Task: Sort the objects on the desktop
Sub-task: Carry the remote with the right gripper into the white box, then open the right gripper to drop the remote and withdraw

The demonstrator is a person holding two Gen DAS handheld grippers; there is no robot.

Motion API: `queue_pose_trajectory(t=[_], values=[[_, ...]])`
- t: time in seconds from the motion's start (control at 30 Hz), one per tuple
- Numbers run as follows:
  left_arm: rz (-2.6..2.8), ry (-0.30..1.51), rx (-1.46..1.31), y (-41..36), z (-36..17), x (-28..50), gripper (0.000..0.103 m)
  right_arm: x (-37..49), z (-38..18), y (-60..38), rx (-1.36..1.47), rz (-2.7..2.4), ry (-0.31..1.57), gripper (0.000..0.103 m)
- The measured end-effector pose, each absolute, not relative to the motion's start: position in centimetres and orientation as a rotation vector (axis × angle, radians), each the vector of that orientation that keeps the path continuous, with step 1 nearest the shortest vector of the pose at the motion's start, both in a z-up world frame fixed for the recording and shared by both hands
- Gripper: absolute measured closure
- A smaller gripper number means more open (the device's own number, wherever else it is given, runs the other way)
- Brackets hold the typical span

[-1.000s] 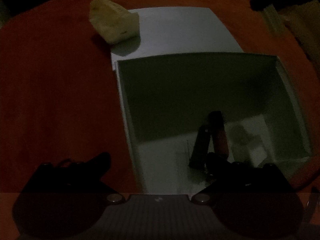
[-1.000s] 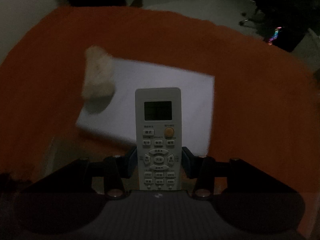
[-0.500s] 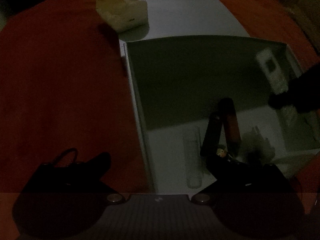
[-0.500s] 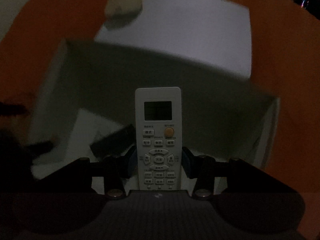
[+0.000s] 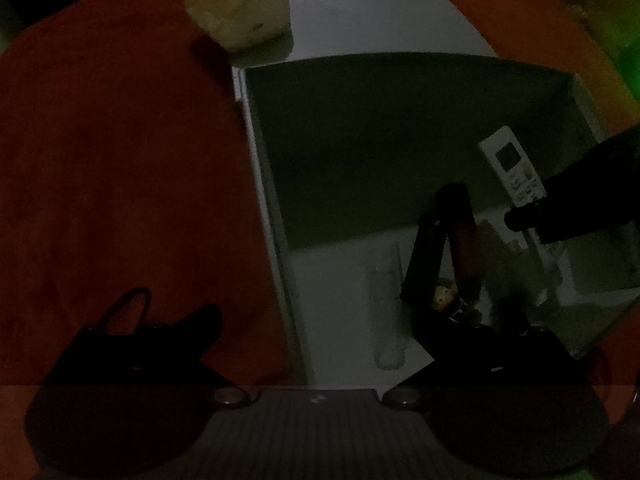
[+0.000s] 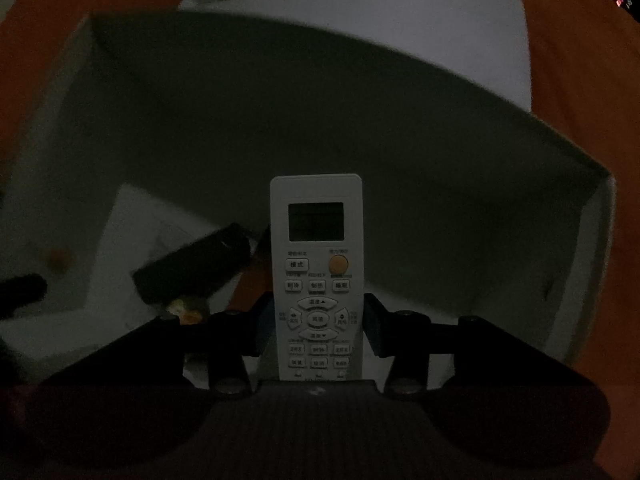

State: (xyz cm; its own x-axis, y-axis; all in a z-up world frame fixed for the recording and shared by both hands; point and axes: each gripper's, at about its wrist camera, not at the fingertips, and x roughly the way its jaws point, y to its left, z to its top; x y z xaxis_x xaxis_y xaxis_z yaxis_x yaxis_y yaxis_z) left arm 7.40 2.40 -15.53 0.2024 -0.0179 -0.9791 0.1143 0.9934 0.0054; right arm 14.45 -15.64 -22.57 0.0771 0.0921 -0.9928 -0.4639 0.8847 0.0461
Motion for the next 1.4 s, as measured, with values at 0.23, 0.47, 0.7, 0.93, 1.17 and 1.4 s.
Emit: queue_pose_trajectory(t=[0.23,0.47,0.7,0.93,1.17,1.4], values=[[-0.086,1.383,0.089,2.5,-16.0,7.2,0.0,14.2,-24.9,-15.0,-0.348,0.414,1.46,0.054],[-0.091,1.393,0.101,2.6,-16.3,7.2,0.0,14.5,-25.4,-14.8,-0.343,0.423,1.464,0.054],[-0.098,1.409,0.075,2.6,-16.3,7.5,0.0,14.6,-25.0,-14.8,-0.351,0.412,1.467,0.053],[-0.106,1.391,0.069,2.2,-15.6,7.7,0.0,14.7,-22.3,-14.7,-0.314,0.439,1.438,0.05],[-0.08,1.364,0.037,2.9,-14.4,8.3,0.0,16.1,-15.6,-15.0,-0.273,0.478,1.384,0.05],[-0.058,1.35,0.002,4.1,-14.0,9.1,0.0,19.8,-10.2,-13.5,-0.311,0.448,1.372,0.049]])
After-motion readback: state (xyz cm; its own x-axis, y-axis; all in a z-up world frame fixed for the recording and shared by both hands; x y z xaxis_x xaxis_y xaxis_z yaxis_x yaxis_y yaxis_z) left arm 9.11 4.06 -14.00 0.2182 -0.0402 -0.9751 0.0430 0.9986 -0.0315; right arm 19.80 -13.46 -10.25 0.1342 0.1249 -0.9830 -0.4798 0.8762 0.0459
